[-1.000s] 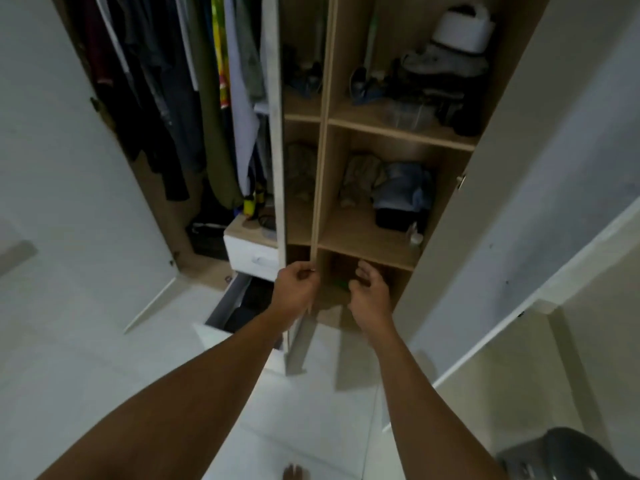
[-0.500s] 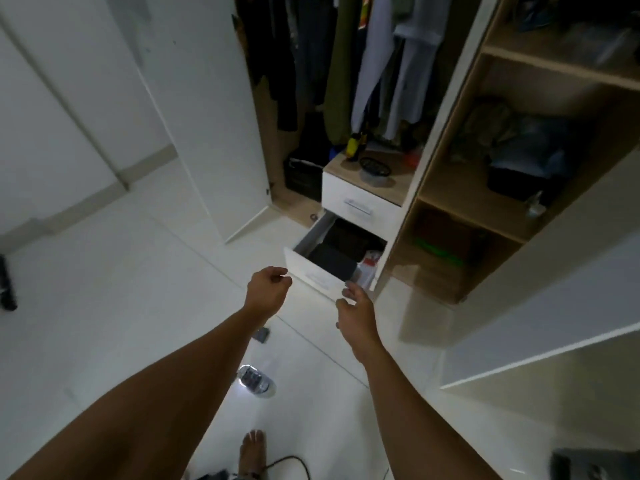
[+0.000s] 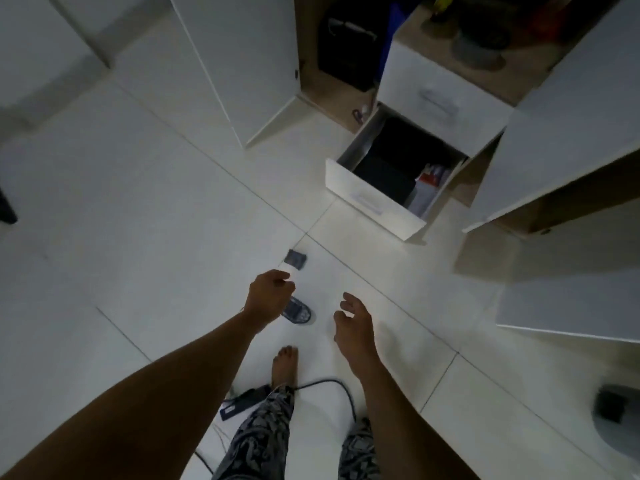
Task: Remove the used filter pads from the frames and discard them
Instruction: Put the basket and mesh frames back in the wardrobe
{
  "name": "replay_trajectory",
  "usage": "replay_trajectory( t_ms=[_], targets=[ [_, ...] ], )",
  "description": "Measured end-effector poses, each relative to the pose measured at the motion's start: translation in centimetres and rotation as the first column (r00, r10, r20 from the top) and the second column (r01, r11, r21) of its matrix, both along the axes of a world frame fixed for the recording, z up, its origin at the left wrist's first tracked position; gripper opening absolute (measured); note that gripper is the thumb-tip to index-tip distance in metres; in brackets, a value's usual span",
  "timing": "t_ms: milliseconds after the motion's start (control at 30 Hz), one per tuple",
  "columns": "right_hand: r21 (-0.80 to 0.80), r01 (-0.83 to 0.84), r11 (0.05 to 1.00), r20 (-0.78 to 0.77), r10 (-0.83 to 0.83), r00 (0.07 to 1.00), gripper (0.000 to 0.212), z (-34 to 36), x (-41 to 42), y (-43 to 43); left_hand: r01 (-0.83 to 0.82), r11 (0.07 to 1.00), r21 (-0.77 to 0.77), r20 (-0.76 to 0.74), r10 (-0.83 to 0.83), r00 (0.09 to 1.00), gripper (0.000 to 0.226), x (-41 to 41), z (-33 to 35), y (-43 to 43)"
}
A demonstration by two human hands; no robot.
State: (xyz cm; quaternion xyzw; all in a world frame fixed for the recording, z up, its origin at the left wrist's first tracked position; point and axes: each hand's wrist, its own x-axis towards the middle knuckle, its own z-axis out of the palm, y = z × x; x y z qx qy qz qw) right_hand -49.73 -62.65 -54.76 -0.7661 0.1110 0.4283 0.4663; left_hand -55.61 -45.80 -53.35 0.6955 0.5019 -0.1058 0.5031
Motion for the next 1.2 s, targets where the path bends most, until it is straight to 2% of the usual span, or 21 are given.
replay_trajectory(
  t_ms=[67, 167, 400, 567, 667, 833, 967, 1200],
  targets=[
    [-0.040, -0.001, 0.999, -0.014, 0.001, 1.000, 0.042, -2.8, -1.0, 0.6, 0.043, 0.999, -0.003, -0.037, -0.043, 0.998, 0.027, -0.8, -3.2, 0.7],
    [-0.111, -0.003, 0.994, -0.083, -0.006, 0.997, 0.041, -11.5, -2.7, 2.5, 0.096, 0.994, -0.048, -0.130, -0.101, 0.986, 0.024, -2.0, -12.4, 2.6],
    [-0.228, -0.062, 0.972, -0.155, 0.027, 0.988, 0.043, -27.5, -5.0, 3.6, 0.169, 0.980, -0.109, -0.319, -0.196, 0.927, 0.037, -4.8, -30.0, 4.8],
    [-0.270, -0.182, 0.946, -0.179, 0.137, 0.974, 0.045, -36.6, -4.9, 5.1, 0.186, 0.977, -0.105, -0.348, -0.212, 0.913, 0.039, -4.9, -40.0, 5.9],
    [-0.283, -0.164, 0.945, -0.192, 0.111, 0.975, 0.050, -41.8, -4.4, 6.2, 0.143, 0.982, -0.120, -0.325, -0.175, 0.929, 0.045, -4.7, -45.3, 6.5],
    [-0.281, -0.124, 0.952, -0.299, 0.036, 0.954, 0.060, -46.5, -3.7, 7.3, 0.125, 0.972, -0.201, -0.297, -0.182, 0.937, 0.063, -4.0, -50.4, 6.9],
    [-0.253, -0.115, 0.961, -0.303, 0.034, 0.952, 0.048, -47.2, -3.0, 7.5, 0.122, 0.963, -0.242, -0.294, -0.192, 0.936, 0.049, -4.1, -51.6, 6.2],
    [-0.251, -0.030, 0.967, -0.186, -0.018, 0.982, 0.047, -42.6, -0.3, 4.1, 0.150, 0.975, -0.163, -0.265, -0.190, 0.945, 0.042, -0.3, -46.8, 3.5]
  ],
)
